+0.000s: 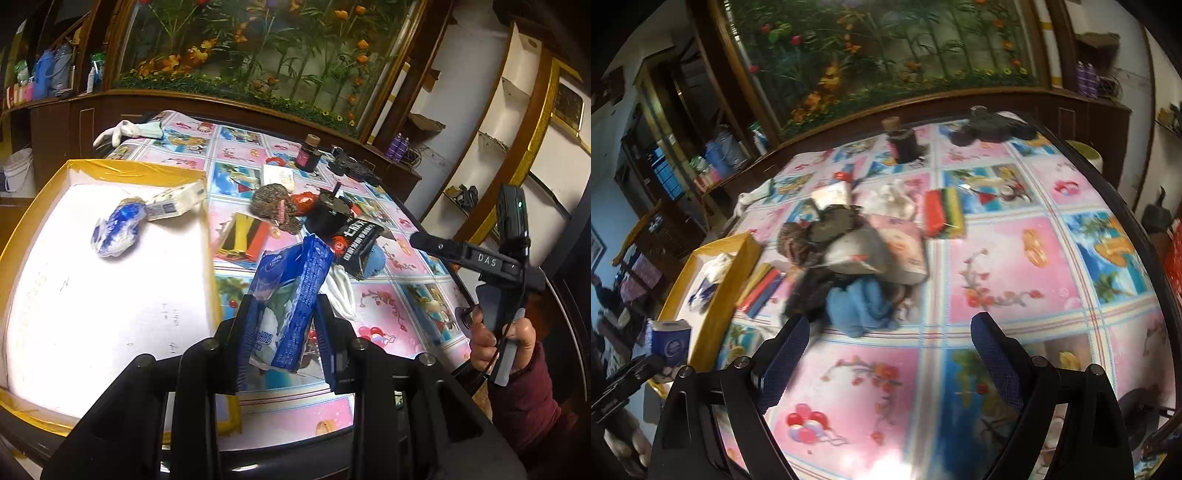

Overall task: Organize soft objects
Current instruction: 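Place the blue packet in the box with left while right places the striped strip bag there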

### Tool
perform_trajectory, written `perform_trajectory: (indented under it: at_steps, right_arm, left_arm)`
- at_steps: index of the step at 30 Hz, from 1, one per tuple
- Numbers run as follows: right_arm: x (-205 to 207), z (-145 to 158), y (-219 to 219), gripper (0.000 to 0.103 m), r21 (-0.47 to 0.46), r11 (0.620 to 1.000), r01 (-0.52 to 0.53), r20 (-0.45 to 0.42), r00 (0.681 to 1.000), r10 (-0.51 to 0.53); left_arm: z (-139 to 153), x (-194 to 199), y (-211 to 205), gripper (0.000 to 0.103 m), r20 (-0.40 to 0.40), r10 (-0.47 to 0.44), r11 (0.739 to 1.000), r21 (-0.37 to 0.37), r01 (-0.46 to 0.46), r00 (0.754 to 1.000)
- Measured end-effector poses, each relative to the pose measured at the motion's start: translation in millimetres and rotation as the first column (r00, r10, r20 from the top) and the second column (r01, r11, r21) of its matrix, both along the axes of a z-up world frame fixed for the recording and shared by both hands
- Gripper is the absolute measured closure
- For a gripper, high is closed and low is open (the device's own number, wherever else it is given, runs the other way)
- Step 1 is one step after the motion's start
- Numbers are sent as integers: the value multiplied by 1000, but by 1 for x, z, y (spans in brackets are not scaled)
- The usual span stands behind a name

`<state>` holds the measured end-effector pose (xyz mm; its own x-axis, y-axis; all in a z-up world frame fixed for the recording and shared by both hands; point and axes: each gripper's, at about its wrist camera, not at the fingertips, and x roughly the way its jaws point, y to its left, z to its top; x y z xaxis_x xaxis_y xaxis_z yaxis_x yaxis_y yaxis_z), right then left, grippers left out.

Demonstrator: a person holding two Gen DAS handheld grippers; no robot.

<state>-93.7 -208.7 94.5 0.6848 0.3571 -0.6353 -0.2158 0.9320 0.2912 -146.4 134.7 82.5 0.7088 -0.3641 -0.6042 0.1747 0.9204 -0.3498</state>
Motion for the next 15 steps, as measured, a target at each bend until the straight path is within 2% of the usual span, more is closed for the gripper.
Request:
perform_trajectory:
  at_steps: [4,8,12,15]
  right_arm:
    - [11,25,64,13,-28,988,-149,8,989,150]
    - [42,27,129,14,-13,966,-257,-80,964,255]
    - [77,10,183,16,-93,963,-254,-162,958,237]
    - [106,-10,205,19,-129,967,-218,-233,955,185]
  left_arm:
    - [-2,-1,22,74,4,38,999,-17,-38,999]
    - [-5,-1,54,74,-4,98,994,-41,-98,995]
    - [-8,1,85,74,-21,159,985,-57,-160,987]
    - [-11,6,105,74,-43,194,979,-58,-196,980]
